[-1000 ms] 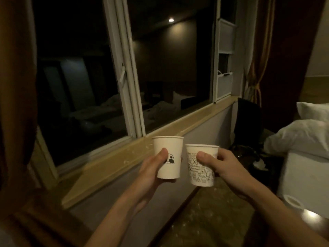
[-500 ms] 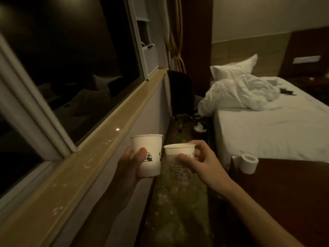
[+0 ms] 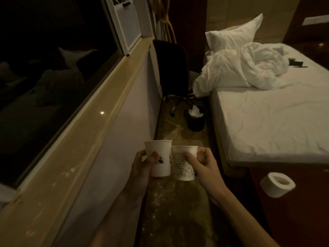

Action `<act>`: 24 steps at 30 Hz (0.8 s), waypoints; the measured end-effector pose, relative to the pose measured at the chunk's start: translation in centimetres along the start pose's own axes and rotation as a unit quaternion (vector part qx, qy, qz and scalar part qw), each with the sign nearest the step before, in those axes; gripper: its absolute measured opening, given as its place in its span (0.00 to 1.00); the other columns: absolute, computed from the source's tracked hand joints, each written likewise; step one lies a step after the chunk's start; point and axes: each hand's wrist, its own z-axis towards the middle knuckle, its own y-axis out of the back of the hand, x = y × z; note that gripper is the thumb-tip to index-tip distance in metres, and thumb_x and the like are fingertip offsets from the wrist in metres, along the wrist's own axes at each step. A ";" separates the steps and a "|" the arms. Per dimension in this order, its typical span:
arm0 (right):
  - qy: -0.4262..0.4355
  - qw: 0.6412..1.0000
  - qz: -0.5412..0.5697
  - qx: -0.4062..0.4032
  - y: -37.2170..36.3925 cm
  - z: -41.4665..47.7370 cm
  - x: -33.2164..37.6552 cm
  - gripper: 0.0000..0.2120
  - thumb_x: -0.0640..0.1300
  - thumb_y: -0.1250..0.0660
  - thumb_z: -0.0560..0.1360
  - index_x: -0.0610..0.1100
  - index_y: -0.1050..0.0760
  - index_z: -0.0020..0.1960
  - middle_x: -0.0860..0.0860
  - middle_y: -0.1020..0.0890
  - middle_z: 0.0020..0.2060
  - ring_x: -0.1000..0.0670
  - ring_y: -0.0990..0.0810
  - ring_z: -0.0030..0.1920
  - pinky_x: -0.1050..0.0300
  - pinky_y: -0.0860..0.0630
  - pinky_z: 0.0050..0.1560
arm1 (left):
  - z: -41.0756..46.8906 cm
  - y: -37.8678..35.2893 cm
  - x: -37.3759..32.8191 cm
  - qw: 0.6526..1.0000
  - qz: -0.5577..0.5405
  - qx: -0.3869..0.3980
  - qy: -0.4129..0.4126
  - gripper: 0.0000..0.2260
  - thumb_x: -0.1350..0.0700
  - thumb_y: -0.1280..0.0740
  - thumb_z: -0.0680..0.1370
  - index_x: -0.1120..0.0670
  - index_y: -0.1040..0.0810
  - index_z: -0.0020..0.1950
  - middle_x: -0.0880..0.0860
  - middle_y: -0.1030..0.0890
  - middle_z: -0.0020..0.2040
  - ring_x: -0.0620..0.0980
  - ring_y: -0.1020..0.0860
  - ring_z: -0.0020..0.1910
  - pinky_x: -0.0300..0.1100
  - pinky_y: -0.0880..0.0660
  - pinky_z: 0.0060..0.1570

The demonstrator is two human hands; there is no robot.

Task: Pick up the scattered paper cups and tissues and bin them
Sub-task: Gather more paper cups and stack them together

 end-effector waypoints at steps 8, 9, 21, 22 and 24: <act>-0.031 0.998 0.007 -0.048 0.6 16.6 -0.4 0.27 0.53 0.26 0.66 0.51 0.29 0.62 0.46 0.14 0.50 0.44 0.14 0.49 0.48 0.17 0.43 | 18.7 -2.7 0.2 0.998 -0.040 0.030 0.049 0.26 0.46 0.29 0.74 0.57 0.30 0.66 0.61 0.19 0.59 0.59 0.17 0.55 0.50 0.19 0.42; -0.038 0.998 0.000 -0.047 0.7 18.9 -0.5 0.30 0.54 0.25 0.64 0.53 0.30 0.63 0.47 0.15 0.51 0.45 0.15 0.50 0.49 0.17 0.44 | 21.5 -3.1 0.4 0.996 -0.050 0.035 0.058 0.27 0.46 0.29 0.73 0.57 0.30 0.67 0.61 0.19 0.59 0.60 0.17 0.56 0.51 0.18 0.44; -0.116 0.984 -0.025 -0.133 4.9 46.6 0.5 0.31 0.49 0.29 0.74 0.55 0.37 0.73 0.50 0.18 0.56 0.50 0.14 0.47 0.58 0.20 0.39 | 51.3 -10.0 -1.2 0.982 -0.013 0.081 0.172 0.38 0.31 0.24 0.61 0.49 0.27 0.64 0.56 0.16 0.53 0.58 0.15 0.49 0.52 0.18 0.41; -0.116 0.983 -0.023 -0.141 5.7 48.6 0.4 0.32 0.49 0.28 0.74 0.56 0.38 0.74 0.49 0.19 0.57 0.49 0.14 0.48 0.58 0.20 0.40 | 53.4 -11.1 -1.3 0.980 -0.011 0.087 0.181 0.36 0.33 0.25 0.64 0.49 0.29 0.65 0.57 0.16 0.55 0.57 0.15 0.49 0.52 0.18 0.42; -0.123 0.980 -0.027 -0.157 7.2 52.9 0.3 0.33 0.47 0.28 0.74 0.56 0.39 0.75 0.48 0.19 0.58 0.47 0.15 0.50 0.56 0.21 0.43 | 57.7 -13.2 -1.3 0.976 0.018 0.090 0.196 0.33 0.35 0.30 0.68 0.50 0.31 0.67 0.57 0.18 0.58 0.56 0.15 0.49 0.52 0.18 0.44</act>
